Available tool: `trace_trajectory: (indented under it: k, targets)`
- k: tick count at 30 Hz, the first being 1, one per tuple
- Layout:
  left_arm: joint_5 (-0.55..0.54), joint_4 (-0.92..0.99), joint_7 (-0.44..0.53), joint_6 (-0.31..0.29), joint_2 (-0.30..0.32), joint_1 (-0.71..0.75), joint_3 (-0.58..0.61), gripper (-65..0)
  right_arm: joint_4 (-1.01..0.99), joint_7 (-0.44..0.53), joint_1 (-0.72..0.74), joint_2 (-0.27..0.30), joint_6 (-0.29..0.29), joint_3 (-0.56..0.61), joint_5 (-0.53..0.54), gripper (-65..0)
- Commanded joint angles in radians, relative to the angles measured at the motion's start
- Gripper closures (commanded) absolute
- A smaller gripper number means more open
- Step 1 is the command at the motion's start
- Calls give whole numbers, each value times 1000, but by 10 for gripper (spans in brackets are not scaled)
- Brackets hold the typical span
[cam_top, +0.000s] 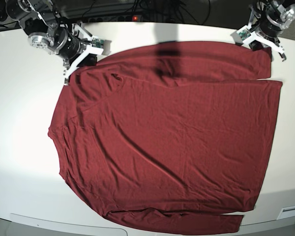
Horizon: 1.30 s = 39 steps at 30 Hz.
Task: Fold the T-shirt properly
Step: 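Grasp the shirt's shoulder corners with the left and right grippers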
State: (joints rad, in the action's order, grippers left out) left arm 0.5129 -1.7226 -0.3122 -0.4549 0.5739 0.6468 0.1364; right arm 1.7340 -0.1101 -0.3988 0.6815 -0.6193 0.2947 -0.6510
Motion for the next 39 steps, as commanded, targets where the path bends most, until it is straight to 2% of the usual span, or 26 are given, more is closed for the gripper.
trace_trajectory:
  k: [1,2,4,5,10,12,14,15,20,22,25,31,39]
  targets:
    - [-73,21,0,-93,-5,37,19,0,8,-7,3,16,31,-7,23,0]
    - [-95,21,11,-47,-5,40,19,0,10,-7,2,16,69,-7,66,0]
    - [-121,19,21,30,-5,44,19,0,19,-7,2,17,86,-9,142,0]
    - [-132,14,21,45,-5,45,19,0,25,-7,2,16,85,-14,172,0]
    - [-167,-53,5,49,-5,54,19,0,66,-7,2,17,84,-84,282,0]
    - [-167,-92,13,99,-6,51,8,0,78,-7,3,17,83,-136,335,0]
    - [-192,-138,21,172,-6,44,-27,0,79,-7,16,17,54,-182,392,0]
    - [-219,-160,22,187,-5,35,-51,0,79,-8,22,17,37,-198,404,0]
    - [-325,-193,18,188,-6,-28,-151,0,77,-7,61,12,21,-209,406,0]
    - [-360,-193,18,210,-7,-46,-172,0,73,-13,80,2,21,-209,428,0]
    - [-365,-192,18,250,-11,-67,-182,0,69,-29,105,-25,21,-209,431,0]
    - [-364,-181,39,250,-11,-100,-182,0,45,-29,143,-75,21,-209,454,0]
    - [-365,-69,120,249,-11,-197,-182,0,-45,-29,208,-92,21,-208,480,0]
